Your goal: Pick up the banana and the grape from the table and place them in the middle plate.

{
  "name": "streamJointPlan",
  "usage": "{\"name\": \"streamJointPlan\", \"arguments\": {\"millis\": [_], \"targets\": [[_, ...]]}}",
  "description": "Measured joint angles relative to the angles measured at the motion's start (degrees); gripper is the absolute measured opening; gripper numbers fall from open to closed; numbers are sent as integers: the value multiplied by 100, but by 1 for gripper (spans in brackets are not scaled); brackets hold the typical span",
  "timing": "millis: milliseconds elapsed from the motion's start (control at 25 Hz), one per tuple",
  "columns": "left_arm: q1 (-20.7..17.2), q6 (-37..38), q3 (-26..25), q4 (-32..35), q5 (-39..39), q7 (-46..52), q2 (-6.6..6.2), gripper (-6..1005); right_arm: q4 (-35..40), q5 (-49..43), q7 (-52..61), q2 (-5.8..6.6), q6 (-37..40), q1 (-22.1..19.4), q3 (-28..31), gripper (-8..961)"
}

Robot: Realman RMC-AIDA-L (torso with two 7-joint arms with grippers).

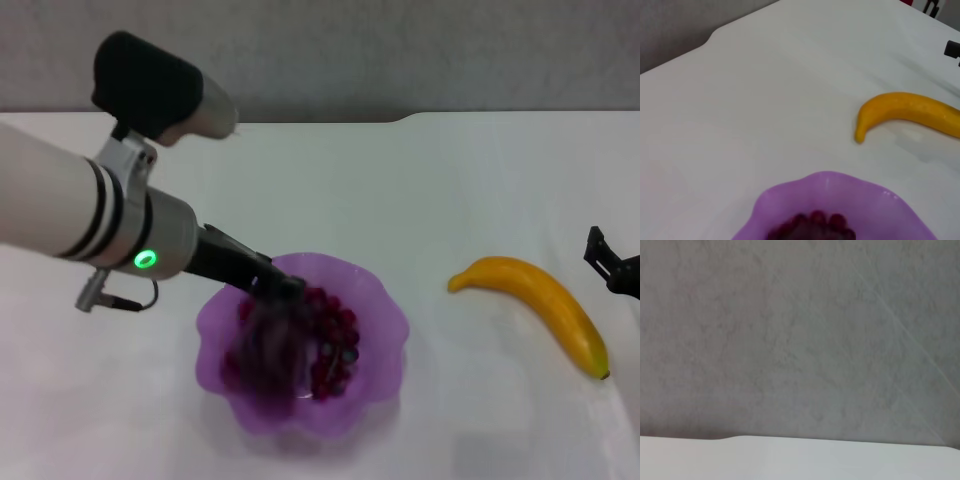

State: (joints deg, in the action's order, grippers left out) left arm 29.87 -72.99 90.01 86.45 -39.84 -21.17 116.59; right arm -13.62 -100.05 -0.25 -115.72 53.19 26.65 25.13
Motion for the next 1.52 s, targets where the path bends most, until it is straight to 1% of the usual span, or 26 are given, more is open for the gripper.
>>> {"name": "streamJointPlan", "arguments": {"millis": [80,240,320,560,760,840,920,1000,1080,1160,1280,1400,1520], "targets": [[-105,228,186,37,31,-31,1,421,4,1,0,-4,0,-8,0,891],[-151,396,241,60,56,-55,-2,590,3,4,0,-3,1,-11,0,891],[-189,524,217,50,57,-88,-10,647,-1,2,-1,-3,7,-11,0,891],[-514,1384,168,20,60,-498,-22,820,7,6,-1,-3,36,-25,0,892],[-949,2557,132,-70,6,-900,-13,891,-5,-2,-2,-2,36,-25,0,892],[-1102,3150,171,-283,-105,-995,-4,889,-6,-3,-2,-3,35,-17,0,892],[-1218,3822,212,-667,-510,-1113,-5,886,-3,-5,-2,-3,26,-15,0,892],[-1278,4362,232,-994,-930,-1385,-11,884,7,-6,-2,-2,23,-19,1,892],[-1351,5045,266,-1345,-1457,-1866,-6,882,21,-6,-2,0,12,-14,3,892],[-1434,6015,437,-1734,-2162,-2493,-9,881,29,-6,-2,5,-28,3,2,892],[-1463,7110,707,-2196,-2732,-3080,-25,880,34,-6,-2,7,-57,11,0,892],[-1446,7607,766,-2545,-2805,-3151,-20,881,28,-6,-2,6,-57,34,-5,891],[-1445,8352,1031,-2921,-2775,-2981,-15,882,20,-6,-2,1,-58,64,-10,891]]}}
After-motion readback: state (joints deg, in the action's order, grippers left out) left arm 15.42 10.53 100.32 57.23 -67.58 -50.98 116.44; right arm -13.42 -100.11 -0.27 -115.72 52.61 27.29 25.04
